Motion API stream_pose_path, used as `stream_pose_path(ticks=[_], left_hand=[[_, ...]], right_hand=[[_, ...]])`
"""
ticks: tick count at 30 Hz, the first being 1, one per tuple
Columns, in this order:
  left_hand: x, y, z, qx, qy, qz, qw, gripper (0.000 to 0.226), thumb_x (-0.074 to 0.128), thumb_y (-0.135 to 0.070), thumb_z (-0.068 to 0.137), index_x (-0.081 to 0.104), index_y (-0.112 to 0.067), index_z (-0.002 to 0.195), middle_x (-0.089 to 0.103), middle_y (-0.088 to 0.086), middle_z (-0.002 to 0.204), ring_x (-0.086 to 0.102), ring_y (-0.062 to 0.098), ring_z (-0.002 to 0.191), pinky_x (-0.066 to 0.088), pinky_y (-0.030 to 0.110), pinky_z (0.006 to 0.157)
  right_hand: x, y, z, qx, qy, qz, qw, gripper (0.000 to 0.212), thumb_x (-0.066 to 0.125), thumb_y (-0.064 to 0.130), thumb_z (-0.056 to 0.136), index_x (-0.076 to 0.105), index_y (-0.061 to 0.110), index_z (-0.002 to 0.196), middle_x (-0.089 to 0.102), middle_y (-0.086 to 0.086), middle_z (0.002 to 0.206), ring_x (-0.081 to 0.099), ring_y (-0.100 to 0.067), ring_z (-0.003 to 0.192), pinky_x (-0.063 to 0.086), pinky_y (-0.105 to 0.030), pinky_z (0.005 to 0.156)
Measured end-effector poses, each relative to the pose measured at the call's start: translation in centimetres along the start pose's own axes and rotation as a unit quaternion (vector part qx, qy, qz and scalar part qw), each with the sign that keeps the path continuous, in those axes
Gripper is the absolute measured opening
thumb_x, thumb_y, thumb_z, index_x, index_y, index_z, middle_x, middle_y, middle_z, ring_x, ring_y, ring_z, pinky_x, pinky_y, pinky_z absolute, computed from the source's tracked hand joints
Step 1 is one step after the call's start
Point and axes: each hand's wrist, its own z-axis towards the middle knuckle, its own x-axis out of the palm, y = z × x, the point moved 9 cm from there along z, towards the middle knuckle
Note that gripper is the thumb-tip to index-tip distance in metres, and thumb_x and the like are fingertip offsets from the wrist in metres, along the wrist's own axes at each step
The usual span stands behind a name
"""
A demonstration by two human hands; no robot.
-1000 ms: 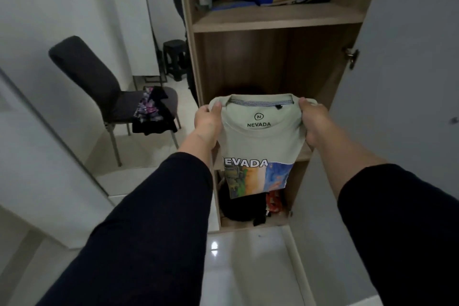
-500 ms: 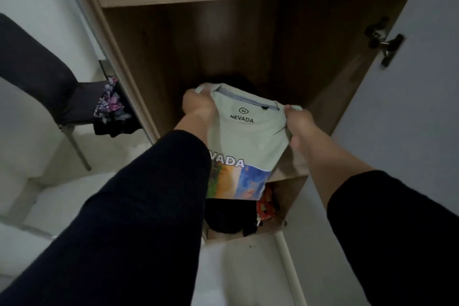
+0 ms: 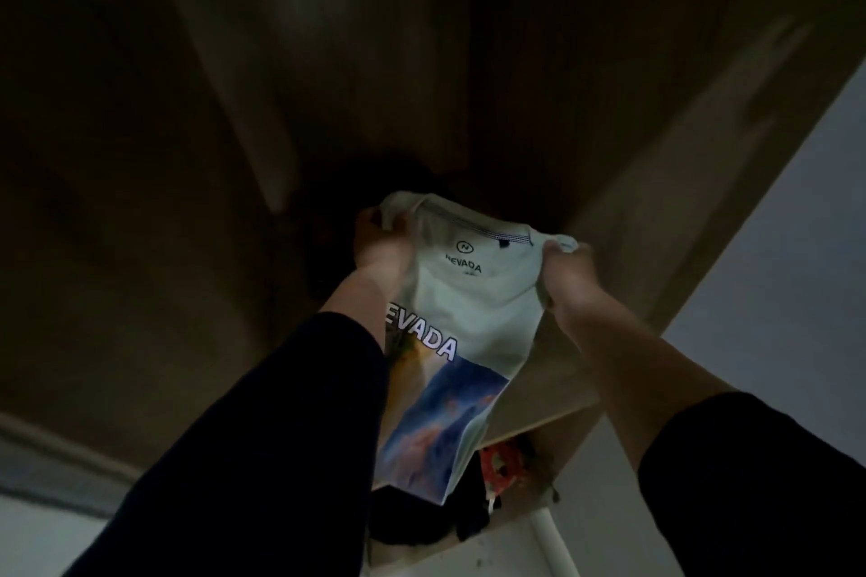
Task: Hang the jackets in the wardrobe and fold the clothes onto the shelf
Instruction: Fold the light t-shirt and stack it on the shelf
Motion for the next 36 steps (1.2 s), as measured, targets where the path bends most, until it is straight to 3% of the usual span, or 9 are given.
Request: stream_pose_path(ticks=[6, 12, 16, 19, 22, 25, 28, 33, 36], left_hand=[[3.4, 4.8, -1.7, 0.068, 0.027, 0.164, 0.984, 0.068, 0.058, -0.021, 0.091, 0.022, -0.018, 0.149, 0.04, 0.01, 0.148, 0.04, 0.029, 0.136, 0.034, 0.042, 0.111], [4.7, 9.0, -7.7, 0.151, 0.099, 0.441, 0.879, 0.054, 0.03, -0.039, 0.1, 0.018, -0.024, 0.15, 0.017, -0.001, 0.159, 0.007, 0.016, 0.148, 0.003, 0.053, 0.118], [3.2, 10.5, -12.7, 0.212, 0.055, 0.513, 0.83, 0.07, 0.021, -0.063, 0.09, 0.024, -0.025, 0.149, 0.019, 0.001, 0.159, 0.01, 0.021, 0.148, 0.002, 0.058, 0.116], [2.5, 11.8, -16.0, 0.262, 0.048, 0.535, 0.801, 0.088, 0.028, -0.076, 0.078, 0.031, -0.022, 0.147, 0.025, 0.006, 0.157, 0.018, 0.029, 0.146, 0.006, 0.061, 0.111], [1.7, 13.1, -17.1, 0.267, 0.079, 0.562, 0.779, 0.094, 0.048, -0.069, 0.07, 0.024, -0.026, 0.15, 0.015, 0.007, 0.16, 0.012, 0.032, 0.147, 0.01, 0.064, 0.11], [1.0, 14.0, -16.4, 0.281, 0.161, 0.603, 0.729, 0.101, 0.051, -0.062, 0.077, -0.011, -0.034, 0.15, -0.025, 0.0, 0.157, -0.021, 0.026, 0.146, -0.003, 0.062, 0.113], [-0.9, 14.3, -14.9, 0.252, 0.255, 0.664, 0.656, 0.108, 0.059, -0.051, 0.076, -0.023, -0.038, 0.145, -0.037, -0.006, 0.152, -0.028, 0.024, 0.143, -0.008, 0.062, 0.112], [-2.1, 14.5, -14.6, 0.137, 0.314, 0.678, 0.651, 0.099, 0.052, -0.023, 0.085, -0.025, -0.043, 0.143, -0.044, -0.008, 0.147, -0.034, 0.025, 0.14, -0.008, 0.062, 0.113], [-2.3, 14.3, -14.6, 0.112, 0.317, 0.671, 0.66, 0.094, 0.044, -0.01, 0.086, -0.022, -0.044, 0.144, -0.042, -0.009, 0.148, -0.034, 0.024, 0.14, -0.006, 0.061, 0.114]], right_hand=[[-0.3, -4.9, 2.0, 0.068, -0.016, 0.02, 0.997, 0.055, 0.049, 0.03, 0.097, 0.021, 0.017, 0.143, 0.039, -0.016, 0.14, 0.046, -0.033, 0.125, 0.041, -0.049, 0.105], [-0.4, -6.7, -0.4, 0.021, -0.049, 0.004, 0.999, 0.082, 0.063, -0.001, 0.086, 0.008, 0.01, 0.145, 0.02, -0.019, 0.15, 0.035, -0.031, 0.134, 0.036, -0.024, 0.092], [0.0, -6.9, -1.9, -0.006, -0.018, -0.008, 1.0, 0.074, 0.052, -0.009, 0.088, 0.017, 0.023, 0.145, 0.033, -0.018, 0.143, 0.047, -0.023, 0.112, 0.04, -0.02, 0.083], [0.2, -7.1, -2.0, -0.039, 0.027, -0.053, 0.997, 0.055, 0.046, -0.014, 0.087, 0.039, 0.012, 0.135, 0.043, -0.017, 0.127, 0.047, -0.023, 0.112, 0.047, -0.017, 0.074], [-0.9, -7.6, -1.9, -0.043, -0.012, -0.111, 0.993, 0.044, 0.047, -0.014, 0.085, 0.063, 0.008, 0.118, 0.05, -0.014, 0.133, 0.05, -0.029, 0.122, 0.047, -0.024, 0.094], [-1.9, -8.8, -2.5, -0.015, -0.04, -0.092, 0.995, 0.042, 0.052, -0.012, 0.085, 0.063, 0.006, 0.121, 0.049, -0.012, 0.135, 0.049, -0.028, 0.126, 0.04, -0.02, 0.098], [-2.6, -9.5, -3.7, -0.023, -0.044, -0.152, 0.987, 0.043, 0.055, -0.004, 0.086, 0.058, 0.006, 0.128, 0.051, -0.013, 0.136, 0.05, -0.028, 0.124, 0.038, -0.022, 0.102], [-3.0, -10.4, -5.9, 0.002, -0.033, -0.151, 0.988, 0.046, 0.052, -0.004, 0.088, 0.051, 0.009, 0.133, 0.057, -0.011, 0.108, 0.061, -0.027, 0.101, 0.052, -0.027, 0.083], [-2.8, -11.3, -6.5, 0.035, -0.02, -0.113, 0.993, 0.047, 0.054, -0.004, 0.088, 0.051, 0.013, 0.131, 0.056, -0.011, 0.112, 0.062, -0.03, 0.105, 0.053, -0.037, 0.091]])
